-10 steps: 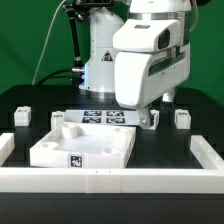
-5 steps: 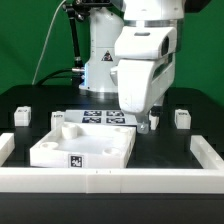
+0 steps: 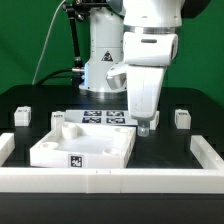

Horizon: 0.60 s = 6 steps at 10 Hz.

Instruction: Assemble one leg

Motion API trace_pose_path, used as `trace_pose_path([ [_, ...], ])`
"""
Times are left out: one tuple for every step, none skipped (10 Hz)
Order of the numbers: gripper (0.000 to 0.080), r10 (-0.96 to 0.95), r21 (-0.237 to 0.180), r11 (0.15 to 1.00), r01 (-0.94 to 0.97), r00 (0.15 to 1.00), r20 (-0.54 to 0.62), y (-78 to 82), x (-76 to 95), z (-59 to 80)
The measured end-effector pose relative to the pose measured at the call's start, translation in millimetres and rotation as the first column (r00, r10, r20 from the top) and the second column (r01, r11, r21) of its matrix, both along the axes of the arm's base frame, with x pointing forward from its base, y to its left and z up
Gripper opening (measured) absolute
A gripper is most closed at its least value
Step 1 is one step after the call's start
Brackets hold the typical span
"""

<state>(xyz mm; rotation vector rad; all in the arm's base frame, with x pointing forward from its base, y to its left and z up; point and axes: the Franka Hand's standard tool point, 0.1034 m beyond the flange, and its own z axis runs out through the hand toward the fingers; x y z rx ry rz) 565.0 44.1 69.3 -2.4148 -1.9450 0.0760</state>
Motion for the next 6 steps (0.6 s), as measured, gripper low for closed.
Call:
trace_pose_path([
  [0.0650,0.000,0.000,1.000,0.000,1.000,0.000,0.0,0.0,0.0],
  [0.0650,0.000,0.002,1.000,0.000,1.000,0.009,0.4,0.0,-0.6],
  [0.0650,0.001,0.006,1.000,-0.001,1.000,0.030,1.2,-5.2,-4.2],
  [0.0650,0.041,0.009,0.999,-0.041,0.998,0.049,-4.8,-19.2,-8.8],
  [0.0650,0.057,0.009,0.998,-0.058,0.997,0.044,-17.4,-40.9,-12.1],
  [0.0650,0.051,0.007,0.999,-0.052,0.998,0.032,-29.2,-53.7,-11.7],
])
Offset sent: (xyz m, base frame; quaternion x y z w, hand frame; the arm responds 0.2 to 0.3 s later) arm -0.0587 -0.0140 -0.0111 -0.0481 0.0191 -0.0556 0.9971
